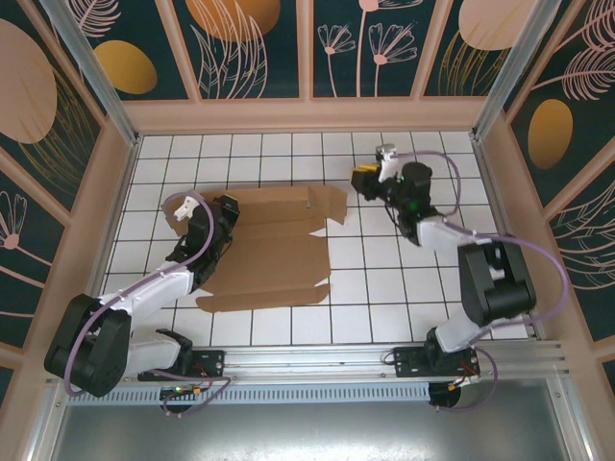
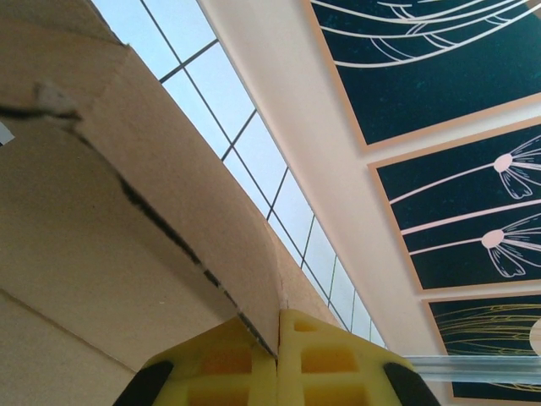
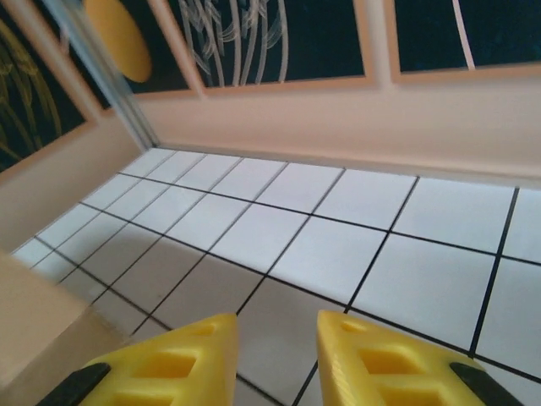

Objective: Fold the paper box

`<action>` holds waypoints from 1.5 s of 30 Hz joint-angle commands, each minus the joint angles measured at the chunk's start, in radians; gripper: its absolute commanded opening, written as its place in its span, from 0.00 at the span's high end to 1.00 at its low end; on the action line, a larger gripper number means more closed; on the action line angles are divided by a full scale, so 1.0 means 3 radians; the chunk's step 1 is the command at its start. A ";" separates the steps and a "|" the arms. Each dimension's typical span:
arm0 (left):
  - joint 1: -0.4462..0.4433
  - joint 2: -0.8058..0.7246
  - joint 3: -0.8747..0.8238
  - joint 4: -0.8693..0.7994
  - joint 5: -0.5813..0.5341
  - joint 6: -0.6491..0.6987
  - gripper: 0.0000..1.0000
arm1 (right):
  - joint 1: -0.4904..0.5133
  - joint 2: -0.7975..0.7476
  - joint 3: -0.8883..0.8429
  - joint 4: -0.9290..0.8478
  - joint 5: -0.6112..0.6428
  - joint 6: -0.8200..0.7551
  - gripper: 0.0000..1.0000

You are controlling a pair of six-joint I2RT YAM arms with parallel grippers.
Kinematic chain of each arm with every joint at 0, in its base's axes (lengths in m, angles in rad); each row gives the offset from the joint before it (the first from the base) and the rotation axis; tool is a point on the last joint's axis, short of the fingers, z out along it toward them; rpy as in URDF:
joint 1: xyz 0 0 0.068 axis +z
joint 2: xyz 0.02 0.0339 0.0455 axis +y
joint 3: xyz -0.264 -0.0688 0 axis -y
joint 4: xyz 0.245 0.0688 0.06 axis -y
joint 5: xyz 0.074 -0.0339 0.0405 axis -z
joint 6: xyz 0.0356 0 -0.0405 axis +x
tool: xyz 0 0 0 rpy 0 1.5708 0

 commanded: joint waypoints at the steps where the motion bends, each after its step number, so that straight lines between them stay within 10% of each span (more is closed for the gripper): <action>1: -0.0007 -0.0022 -0.0081 -0.0185 0.0011 0.0129 1.00 | -0.0005 0.0511 0.0540 -0.0866 -0.0115 0.0074 0.72; 31: -0.0006 -0.0067 -0.0041 -0.0185 0.0031 0.0080 1.00 | 0.0528 0.0366 0.0091 -0.0571 -0.1187 -0.0295 0.75; 45: -0.0003 -0.0126 -0.0160 -0.0027 0.0103 0.0123 1.00 | 0.0900 0.0265 -0.0098 -0.0599 -0.0587 -0.0800 0.59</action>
